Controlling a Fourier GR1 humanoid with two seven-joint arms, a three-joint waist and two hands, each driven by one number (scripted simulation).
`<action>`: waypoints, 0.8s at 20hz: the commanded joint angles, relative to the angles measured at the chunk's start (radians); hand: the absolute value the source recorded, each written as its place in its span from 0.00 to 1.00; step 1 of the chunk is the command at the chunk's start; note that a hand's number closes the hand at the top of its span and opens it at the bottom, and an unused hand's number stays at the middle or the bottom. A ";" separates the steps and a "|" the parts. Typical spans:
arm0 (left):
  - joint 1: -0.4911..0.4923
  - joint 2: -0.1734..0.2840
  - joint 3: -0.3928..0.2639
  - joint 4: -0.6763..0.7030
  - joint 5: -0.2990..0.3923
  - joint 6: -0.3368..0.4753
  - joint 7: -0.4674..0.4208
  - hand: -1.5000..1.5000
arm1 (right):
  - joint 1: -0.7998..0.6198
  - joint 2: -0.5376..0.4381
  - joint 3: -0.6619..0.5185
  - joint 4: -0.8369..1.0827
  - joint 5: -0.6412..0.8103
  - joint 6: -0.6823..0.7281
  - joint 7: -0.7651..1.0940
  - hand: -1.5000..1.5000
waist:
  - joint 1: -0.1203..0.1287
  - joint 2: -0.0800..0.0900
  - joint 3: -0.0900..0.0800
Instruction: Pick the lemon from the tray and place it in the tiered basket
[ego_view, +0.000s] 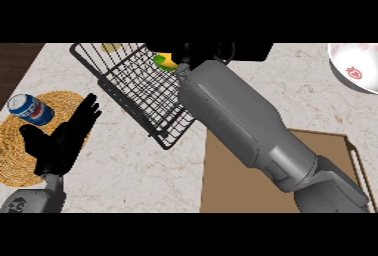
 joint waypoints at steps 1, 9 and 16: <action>0.005 0.003 0.020 -0.021 0.007 0.010 0.011 0.50 | 0.008 0.006 -0.092 -0.044 -0.008 -0.203 0.013 0.00 | -0.024 -0.007 0.001; 0.031 0.066 0.099 -0.021 0.048 -0.018 0.054 0.50 | 0.166 -0.054 -0.166 -0.237 0.146 -0.256 0.056 0.00 | -0.081 -0.027 0.001; 0.123 0.027 0.090 -0.046 0.022 0.001 -0.013 0.50 | 0.423 -0.197 -0.216 -0.638 0.246 -0.081 0.128 0.00 | -0.109 -0.036 0.001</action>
